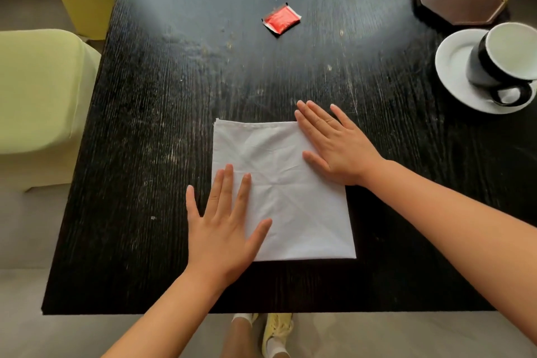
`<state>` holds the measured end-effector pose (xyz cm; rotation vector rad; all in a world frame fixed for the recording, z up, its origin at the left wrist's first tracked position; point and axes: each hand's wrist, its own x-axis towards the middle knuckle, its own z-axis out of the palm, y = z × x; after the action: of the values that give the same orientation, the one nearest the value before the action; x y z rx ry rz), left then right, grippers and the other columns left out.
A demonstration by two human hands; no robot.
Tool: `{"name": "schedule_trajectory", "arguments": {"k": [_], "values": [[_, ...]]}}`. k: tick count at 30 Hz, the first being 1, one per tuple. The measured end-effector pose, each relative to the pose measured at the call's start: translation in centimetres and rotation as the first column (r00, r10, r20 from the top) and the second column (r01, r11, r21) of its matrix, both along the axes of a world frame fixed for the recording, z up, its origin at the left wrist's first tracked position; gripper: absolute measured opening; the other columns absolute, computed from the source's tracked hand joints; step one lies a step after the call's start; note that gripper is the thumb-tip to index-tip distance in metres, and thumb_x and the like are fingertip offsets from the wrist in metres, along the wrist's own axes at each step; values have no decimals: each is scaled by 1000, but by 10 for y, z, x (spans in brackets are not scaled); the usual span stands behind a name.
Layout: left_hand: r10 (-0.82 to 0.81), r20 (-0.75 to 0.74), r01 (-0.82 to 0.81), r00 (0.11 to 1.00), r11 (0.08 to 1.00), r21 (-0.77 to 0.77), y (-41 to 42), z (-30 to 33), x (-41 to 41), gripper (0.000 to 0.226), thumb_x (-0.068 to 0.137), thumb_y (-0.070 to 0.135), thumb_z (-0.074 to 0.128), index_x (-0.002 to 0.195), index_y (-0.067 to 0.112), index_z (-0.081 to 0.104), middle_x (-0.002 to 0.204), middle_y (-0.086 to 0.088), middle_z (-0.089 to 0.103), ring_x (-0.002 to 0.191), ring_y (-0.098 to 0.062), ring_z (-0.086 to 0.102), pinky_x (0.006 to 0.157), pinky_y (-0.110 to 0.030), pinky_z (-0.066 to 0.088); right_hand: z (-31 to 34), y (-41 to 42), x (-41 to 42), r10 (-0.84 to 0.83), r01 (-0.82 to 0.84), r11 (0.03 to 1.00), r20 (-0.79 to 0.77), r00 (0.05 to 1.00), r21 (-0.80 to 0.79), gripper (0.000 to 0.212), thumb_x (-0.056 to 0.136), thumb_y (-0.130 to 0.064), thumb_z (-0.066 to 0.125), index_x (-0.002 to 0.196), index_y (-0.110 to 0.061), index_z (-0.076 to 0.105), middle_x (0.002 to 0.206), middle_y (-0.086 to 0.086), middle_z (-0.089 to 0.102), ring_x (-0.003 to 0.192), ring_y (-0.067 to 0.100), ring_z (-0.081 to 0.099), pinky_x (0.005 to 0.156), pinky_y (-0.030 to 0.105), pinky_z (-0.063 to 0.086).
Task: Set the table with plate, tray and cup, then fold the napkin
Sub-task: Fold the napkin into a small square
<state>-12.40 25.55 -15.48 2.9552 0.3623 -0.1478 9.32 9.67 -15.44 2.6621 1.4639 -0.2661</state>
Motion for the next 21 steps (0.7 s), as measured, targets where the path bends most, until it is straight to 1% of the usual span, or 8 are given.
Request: {"name": "schedule_trajectory", "arguments": {"k": [4, 7, 8, 10, 12, 16, 18, 21], "values": [[-202, 120, 202, 972, 979, 14, -11, 5, 61, 70, 90, 58, 24, 148, 20, 15, 156, -5, 9, 145, -21, 12, 113, -56, 0, 0, 0, 0, -2, 2, 1000, -2, 1000, 15, 72, 89, -51, 9, 148, -12, 2, 153, -1, -10, 143, 13, -8, 118, 40, -1], [-226, 7, 226, 974, 974, -7, -2, -8, 103, 68, 90, 59, 23, 146, 27, 0, 158, -3, -1, 146, -21, 0, 115, -48, -2, 0, -1, -1, -6, 6, 1000, -11, 1000, 9, 70, 89, -48, 9, 148, -11, 4, 157, 2, -2, 144, 14, -4, 118, 41, -1], [-233, -12, 233, 972, 972, -9, 8, -14, 107, 68, 89, 59, 21, 146, 29, 0, 159, -3, -1, 146, -19, -2, 115, -45, -1, 0, -1, -2, -7, 7, 1000, -11, 1000, 8, 69, 89, -48, 9, 148, -11, 4, 158, 4, 1, 145, 15, -3, 118, 41, 0], [-208, 12, 208, 978, 978, -2, 31, -18, 103, 71, 85, 59, 14, 148, 28, 7, 159, -2, 4, 146, -18, 3, 115, -44, 1, 0, -1, -1, -7, 7, 1000, -16, 1000, 6, 69, 90, -47, 10, 149, -12, 3, 158, 3, 0, 145, 14, -2, 118, 42, -1], [-137, 39, 136, 990, 991, 17, 53, -17, 96, 72, 84, 58, 13, 149, 25, 12, 158, 1, 8, 145, -14, 7, 115, -47, 0, -1, -1, -1, -13, 14, 1000, -16, 1000, 10, 69, 90, -48, 9, 148, -13, 0, 156, 0, -7, 144, 12, -6, 118, 42, -3], [-112, -31, 113, 993, 993, 16, 65, -12, 94, 67, 92, 52, 16, 149, 21, 4, 159, 5, 1, 144, -7, -2, 114, -49, -7, 2, -1, -3, -43, 43, 999, -17, 999, 2, 69, 90, -49, 8, 148, -14, -3, 153, -3, -14, 143, 12, -10, 117, 45, -6], [-101, -58, 101, 993, 995, -1, 64, -10, 96, 61, 96, 44, 22, 149, 21, 1, 159, 6, -2, 144, -6, -4, 113, -50, -9, 4, -2, -5, -87, 87, 996, -21, 996, -7, 67, 93, -49, 15, 148, -14, -2, 157, -1, -8, 145, 13, -7, 117, 48, -6], [-110, -26, 110, 994, 994, 9, 69, -2, 100, 56, 98, 35, 25, 149, 15, 12, 159, 3, 9, 145, -10, 8, 114, -51, -6, 9, -4, -6, -174, 174, 985, -17, 985, 18, 63, 97, -41, 28, 149, -11, 10, 159, 3, 8, 147, 16, 2, 117, 50, -4]]}}
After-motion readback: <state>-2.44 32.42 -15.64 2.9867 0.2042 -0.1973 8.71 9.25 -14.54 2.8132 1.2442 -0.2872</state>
